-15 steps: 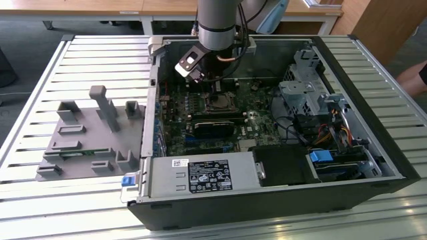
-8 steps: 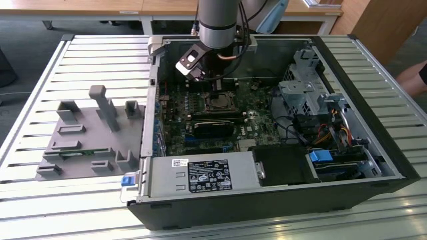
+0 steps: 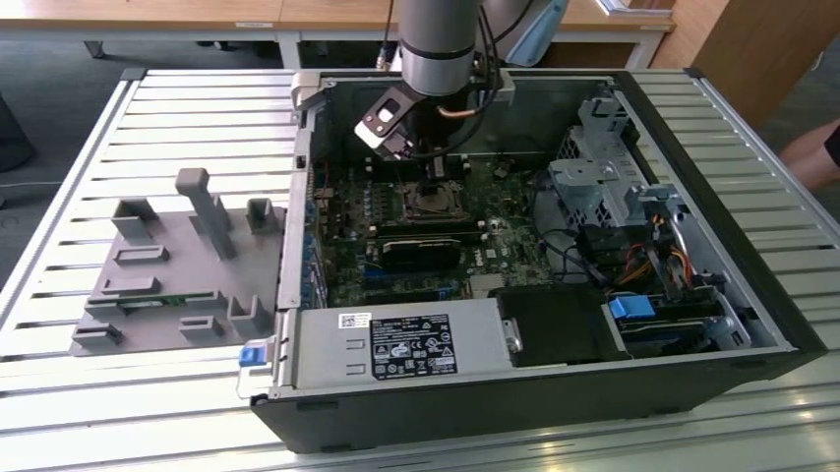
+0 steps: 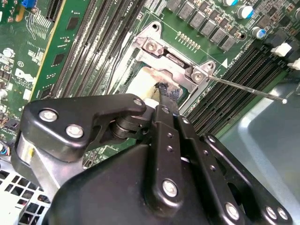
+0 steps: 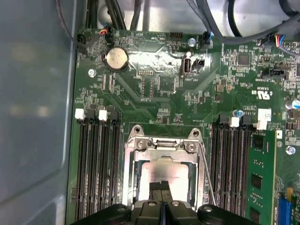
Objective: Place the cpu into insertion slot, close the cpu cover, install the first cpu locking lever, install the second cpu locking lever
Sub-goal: 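Close the cpu cover, then install the first cpu locking lever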
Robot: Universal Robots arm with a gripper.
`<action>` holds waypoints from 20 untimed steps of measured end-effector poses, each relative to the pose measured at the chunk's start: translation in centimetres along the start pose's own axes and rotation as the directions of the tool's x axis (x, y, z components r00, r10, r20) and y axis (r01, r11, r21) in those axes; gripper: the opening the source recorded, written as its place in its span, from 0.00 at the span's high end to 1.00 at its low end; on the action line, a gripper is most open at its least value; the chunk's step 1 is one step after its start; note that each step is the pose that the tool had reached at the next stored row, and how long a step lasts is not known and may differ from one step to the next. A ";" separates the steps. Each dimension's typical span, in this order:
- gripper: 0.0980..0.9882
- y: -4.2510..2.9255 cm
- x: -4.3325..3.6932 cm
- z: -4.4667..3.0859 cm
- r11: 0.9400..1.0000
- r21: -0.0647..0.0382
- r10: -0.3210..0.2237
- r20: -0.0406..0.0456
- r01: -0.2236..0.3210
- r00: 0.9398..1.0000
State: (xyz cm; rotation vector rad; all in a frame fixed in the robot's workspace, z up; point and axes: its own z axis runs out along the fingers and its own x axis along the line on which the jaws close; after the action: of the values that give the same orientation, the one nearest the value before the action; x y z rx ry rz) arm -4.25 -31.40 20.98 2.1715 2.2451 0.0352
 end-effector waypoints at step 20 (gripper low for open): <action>0.99 0.27 0.00 -0.69 1.000 0.000 0.000 -0.001 0.000 1.000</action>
State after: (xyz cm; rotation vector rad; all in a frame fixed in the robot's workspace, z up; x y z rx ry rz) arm -4.01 -31.40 21.68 2.1720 2.2456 0.0354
